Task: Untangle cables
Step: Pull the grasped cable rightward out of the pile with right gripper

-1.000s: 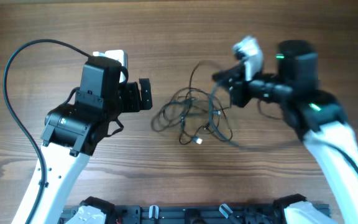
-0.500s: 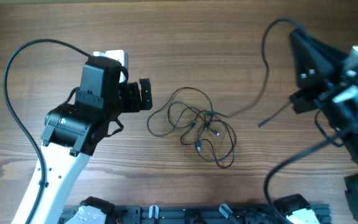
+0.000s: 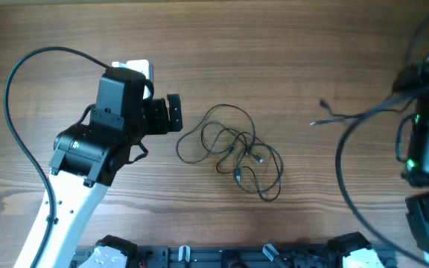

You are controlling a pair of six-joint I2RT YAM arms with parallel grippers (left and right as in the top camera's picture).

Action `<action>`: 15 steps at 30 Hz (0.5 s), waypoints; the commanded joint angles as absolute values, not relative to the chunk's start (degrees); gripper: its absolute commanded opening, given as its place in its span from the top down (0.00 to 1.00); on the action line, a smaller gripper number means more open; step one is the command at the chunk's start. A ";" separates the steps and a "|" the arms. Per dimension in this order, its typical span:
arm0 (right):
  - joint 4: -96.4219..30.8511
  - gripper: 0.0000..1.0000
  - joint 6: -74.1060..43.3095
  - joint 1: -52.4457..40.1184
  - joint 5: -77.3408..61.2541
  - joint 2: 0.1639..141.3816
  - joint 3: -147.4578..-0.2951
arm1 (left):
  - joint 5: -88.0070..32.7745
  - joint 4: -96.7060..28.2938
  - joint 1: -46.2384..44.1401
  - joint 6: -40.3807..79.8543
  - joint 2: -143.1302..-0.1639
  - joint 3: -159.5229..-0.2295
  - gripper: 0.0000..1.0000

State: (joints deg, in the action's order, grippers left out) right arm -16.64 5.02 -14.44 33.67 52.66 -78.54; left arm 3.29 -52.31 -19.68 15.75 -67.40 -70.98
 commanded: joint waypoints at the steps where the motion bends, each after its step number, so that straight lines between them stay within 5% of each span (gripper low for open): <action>1: -15.64 0.96 9.06 -12.91 52.71 54.87 -79.29 | 2.81 -52.18 -19.11 15.00 -67.18 -71.35 0.00; 9: -15.66 0.96 8.51 2.61 52.62 59.55 -79.29 | 2.81 -52.18 -19.11 15.03 -67.18 -71.35 0.00; 15: -17.41 0.96 -2.96 18.74 49.25 63.55 -79.29 | 2.81 -52.18 -19.11 15.00 -67.18 -71.35 0.00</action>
State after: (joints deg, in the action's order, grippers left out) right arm -16.27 5.04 12.12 50.81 61.82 -78.54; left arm 3.29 -52.31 -19.68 15.75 -67.40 -70.98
